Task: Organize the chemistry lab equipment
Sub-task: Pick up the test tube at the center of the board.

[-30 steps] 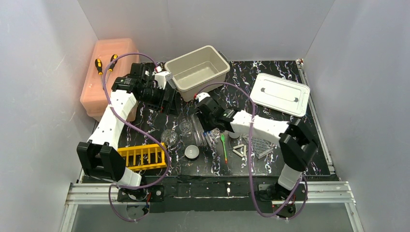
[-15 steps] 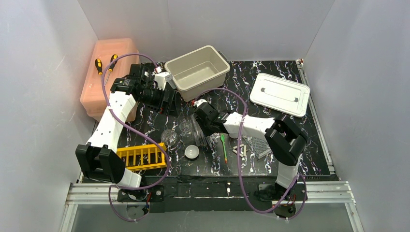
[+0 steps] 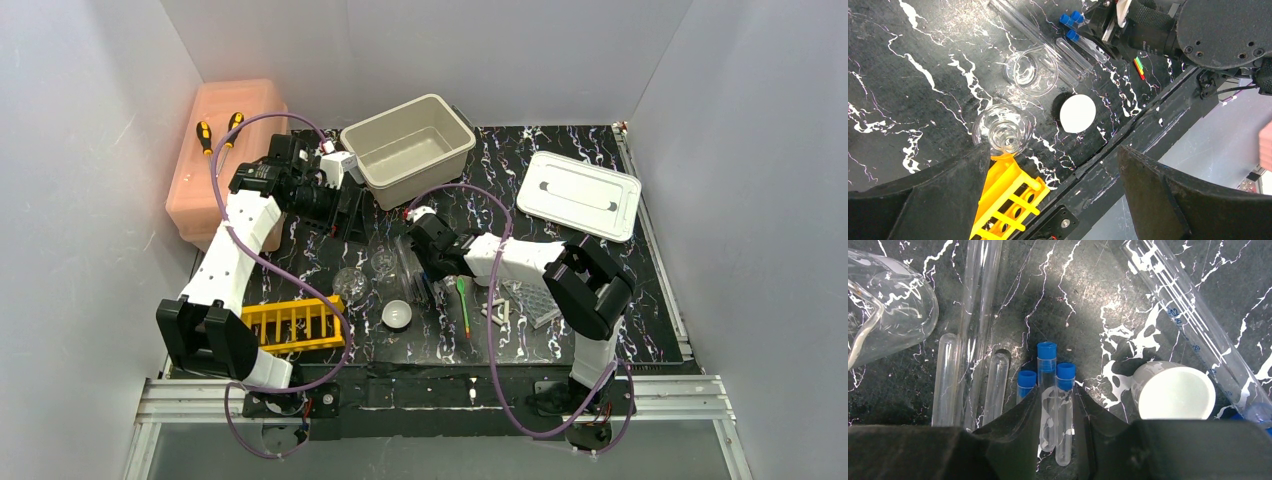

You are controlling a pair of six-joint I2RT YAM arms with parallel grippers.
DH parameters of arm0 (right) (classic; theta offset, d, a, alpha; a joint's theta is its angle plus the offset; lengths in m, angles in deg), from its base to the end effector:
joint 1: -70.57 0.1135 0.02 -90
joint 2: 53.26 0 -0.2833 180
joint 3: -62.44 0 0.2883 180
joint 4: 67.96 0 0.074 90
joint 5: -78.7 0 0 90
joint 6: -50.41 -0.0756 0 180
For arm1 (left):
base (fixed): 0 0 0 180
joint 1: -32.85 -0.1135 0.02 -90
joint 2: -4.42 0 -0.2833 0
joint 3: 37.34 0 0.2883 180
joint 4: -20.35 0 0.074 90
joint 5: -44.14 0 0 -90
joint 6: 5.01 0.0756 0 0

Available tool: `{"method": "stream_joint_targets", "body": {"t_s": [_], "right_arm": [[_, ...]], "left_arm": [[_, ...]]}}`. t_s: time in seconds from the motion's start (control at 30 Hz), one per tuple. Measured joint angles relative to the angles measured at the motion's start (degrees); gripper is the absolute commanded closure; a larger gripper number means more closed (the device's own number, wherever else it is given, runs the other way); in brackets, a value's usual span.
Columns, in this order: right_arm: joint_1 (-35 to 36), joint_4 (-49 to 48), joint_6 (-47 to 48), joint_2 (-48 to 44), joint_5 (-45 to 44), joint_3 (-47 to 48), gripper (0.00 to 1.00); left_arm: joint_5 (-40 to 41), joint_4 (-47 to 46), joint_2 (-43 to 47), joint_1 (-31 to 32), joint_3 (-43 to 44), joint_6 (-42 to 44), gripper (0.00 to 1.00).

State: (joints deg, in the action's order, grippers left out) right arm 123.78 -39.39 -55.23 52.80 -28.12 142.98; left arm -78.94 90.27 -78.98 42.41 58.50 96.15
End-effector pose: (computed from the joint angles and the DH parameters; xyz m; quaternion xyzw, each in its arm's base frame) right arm 0.2837 0.3428 0.1430 -0.2604 0.9055 0.0576 0.3302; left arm 0.3312 -0.0976 0.3412 0.2439 0.8909 -0.2695 0.2722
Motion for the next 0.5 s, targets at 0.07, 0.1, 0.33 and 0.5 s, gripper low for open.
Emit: {"method": "stream_joint_targets", "body": {"t_s": [0.07, 0.1, 0.33, 0.5], "right_arm": [[0.00, -0.33, 0.00, 0.02, 0.04, -0.07, 0.66], [0.00, -0.50, 0.00, 0.02, 0.07, -0.07, 0.66], [0.00, -0.63, 0.04, 0.02, 0.09, -0.07, 0.60], [0.00, 0.28, 0.63, 0.02, 0.11, 0.48, 0.56]], "left_arm": [[0.00, -0.02, 0.00, 0.00, 0.00, 0.15, 0.02], [-0.02, -0.02, 0.04, 0.00, 0.00, 0.17, 0.02], [0.00, 0.02, 0.57, 0.00, 0.00, 0.70, 0.02], [0.00, 0.02, 0.61, 0.00, 0.00, 0.98, 0.02]]}}
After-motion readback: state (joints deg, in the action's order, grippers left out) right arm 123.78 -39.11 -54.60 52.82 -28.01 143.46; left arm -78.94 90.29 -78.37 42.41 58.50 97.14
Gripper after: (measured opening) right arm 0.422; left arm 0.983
